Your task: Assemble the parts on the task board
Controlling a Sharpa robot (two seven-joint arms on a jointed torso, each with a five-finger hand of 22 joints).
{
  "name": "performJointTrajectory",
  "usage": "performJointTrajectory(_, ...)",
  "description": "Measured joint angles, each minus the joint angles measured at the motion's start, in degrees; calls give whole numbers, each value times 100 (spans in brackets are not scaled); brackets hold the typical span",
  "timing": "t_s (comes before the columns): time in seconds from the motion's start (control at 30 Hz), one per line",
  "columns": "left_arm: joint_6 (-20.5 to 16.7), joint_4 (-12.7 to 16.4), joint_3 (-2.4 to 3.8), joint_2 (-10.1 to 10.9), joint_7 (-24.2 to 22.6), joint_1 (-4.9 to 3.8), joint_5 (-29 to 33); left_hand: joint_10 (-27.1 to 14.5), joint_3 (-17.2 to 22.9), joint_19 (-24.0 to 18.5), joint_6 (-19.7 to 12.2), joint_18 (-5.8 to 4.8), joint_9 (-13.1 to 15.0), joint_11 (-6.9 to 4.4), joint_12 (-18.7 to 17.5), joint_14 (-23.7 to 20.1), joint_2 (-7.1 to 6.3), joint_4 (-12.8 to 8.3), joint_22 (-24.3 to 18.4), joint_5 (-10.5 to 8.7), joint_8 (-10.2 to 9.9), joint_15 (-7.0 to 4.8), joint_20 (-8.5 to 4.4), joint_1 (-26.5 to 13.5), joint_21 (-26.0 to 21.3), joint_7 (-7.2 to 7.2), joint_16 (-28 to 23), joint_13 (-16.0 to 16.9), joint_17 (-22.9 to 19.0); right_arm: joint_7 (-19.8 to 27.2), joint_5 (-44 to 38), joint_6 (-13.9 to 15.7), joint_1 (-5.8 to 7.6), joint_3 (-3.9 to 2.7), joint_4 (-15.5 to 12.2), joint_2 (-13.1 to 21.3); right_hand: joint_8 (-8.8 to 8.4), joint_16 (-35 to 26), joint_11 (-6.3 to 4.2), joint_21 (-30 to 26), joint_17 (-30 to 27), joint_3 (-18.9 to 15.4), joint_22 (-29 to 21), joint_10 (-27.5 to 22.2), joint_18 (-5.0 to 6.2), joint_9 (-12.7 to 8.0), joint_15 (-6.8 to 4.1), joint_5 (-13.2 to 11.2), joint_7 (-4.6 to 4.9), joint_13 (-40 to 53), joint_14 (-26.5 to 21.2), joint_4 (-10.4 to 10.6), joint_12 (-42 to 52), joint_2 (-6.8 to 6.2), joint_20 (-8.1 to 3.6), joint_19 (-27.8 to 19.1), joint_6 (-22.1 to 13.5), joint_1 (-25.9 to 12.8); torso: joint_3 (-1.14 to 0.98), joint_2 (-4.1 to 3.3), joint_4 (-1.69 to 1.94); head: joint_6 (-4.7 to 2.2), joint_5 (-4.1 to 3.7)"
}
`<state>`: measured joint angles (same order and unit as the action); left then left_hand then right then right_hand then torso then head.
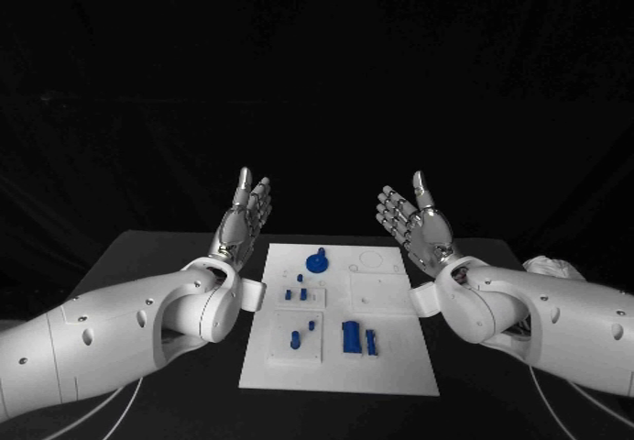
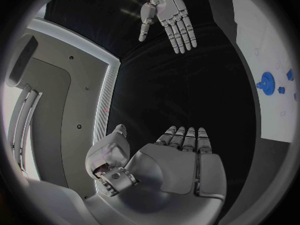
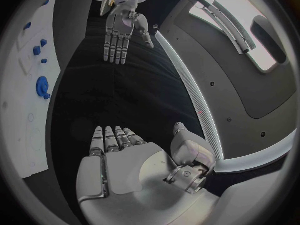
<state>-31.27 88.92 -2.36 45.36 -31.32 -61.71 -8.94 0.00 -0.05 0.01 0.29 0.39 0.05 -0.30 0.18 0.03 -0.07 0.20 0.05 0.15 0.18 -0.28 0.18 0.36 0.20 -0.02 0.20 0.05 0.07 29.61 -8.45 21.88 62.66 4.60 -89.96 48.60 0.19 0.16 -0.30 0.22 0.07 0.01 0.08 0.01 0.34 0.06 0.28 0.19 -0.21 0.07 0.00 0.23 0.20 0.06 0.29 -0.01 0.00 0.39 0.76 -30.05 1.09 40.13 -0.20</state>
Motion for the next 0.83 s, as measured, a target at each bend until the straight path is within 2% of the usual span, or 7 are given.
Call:
performJointTrajectory(0.07, -244, 29, 87, -20, 31, 55, 168, 0, 0, 0, 0, 0, 0, 0, 0, 0, 0, 0, 0, 0, 0, 0, 0, 0, 0, 0, 0, 0, 0, -1, 116, 317, -57, -112, 0, -91, 0, 0, 0, 0, 0, 0, 0, 0, 0, 0, 0, 0, 0, 0, 0, 0, 0, 0, 0, 0, 0, 0, -18, -25, -26, -155, 5)
performJointTrajectory(0.17, -587, 63, 183, -42, 75, 119, 406, 0, 0, 0, 0, 0, 1, 0, 0, 0, 0, 0, 0, 0, 0, 0, 0, 0, 0, 0, 0, 0, 0, -4, 298, 815, -137, -260, 0, -216, 0, 0, 0, 0, 1, 0, 1, 0, 0, 1, 0, 0, 0, 1, 0, 0, 0, 0, 0, 0, 0, 0, -39, -58, -55, -338, 13)
performJointTrajectory(0.27, -838, 80, 225, -52, 110, 151, 581, 0, 0, 0, 0, 0, 1, 0, 0, 0, 0, 0, 1, 0, 0, 0, 0, 0, 0, 0, 0, 1, 1, -6, 460, 1252, -195, -366, 0, -305, 0, 0, 0, 0, 2, 0, 2, 0, 0, 1, 0, 0, 0, 1, 0, 0, 0, 0, 0, 0, 0, 0, -57, -82, -77, -465, 18)
performJointTrajectory(0.33, -941, 83, 228, -54, 125, 154, 651, 0, 0, 0, 0, 1, 1, 0, 0, 0, 0, 0, 1, 0, 0, 0, 0, 0, 0, 0, 0, 1, 1, -8, 540, 1472, -218, -411, 0, -342, 0, 0, 0, 0, 2, 0, 1, 0, 1, 1, 0, 0, 0, 2, 0, 0, 0, 0, 0, 0, 0, 0, -62, -93, -88, -515, 19)
performJointTrajectory(0.4, -1025, 84, 228, -54, 140, 154, 714, 0, 0, 0, 0, 0, 2, 0, 0, 0, 0, 0, 1, 0, 0, 0, 0, 0, 0, 0, 0, 1, 1, -10, 619, 1682, -236, -442, 0, -370, 0, 0, 0, 0, 2, 0, 0, 0, 0, 2, 0, 0, 0, 2, 0, 0, 0, 0, 1, 0, 0, 0, -68, -101, -96, -548, 19)
performJointTrajectory(0.5, -1102, 85, 229, -54, 156, 155, 775, 0, 0, 0, 0, 1, 2, -1, 0, 0, 0, 0, 1, 0, 0, 0, 0, 0, 0, 0, 0, 1, 1, -12, 701, 1892, -247, -454, 0, -385, 0, 0, 0, 0, 3, 0, -2, 0, 1, 2, 0, 0, 0, 2, 0, 0, 0, 0, 1, 0, 0, 0, -71, -108, -104, -568, 19)
performJointTrajectory(0.83, -1218, 86, 229, -55, 180, 155, 867, 0, 0, 0, 0, 1, 4, -1, 0, 0, 0, 0, 2, 0, 0, 0, 1, 0, 0, 0, 0, 3, 2, -16, 829, 2145, -248, -456, 3, -385, 0, 0, 0, 0, -1, 0, -2, 0, 1, 4, 1, 0, 0, -1, 0, 1, 0, 0, 1, 0, 0, 0, -76, -113, -109, -575, 19)
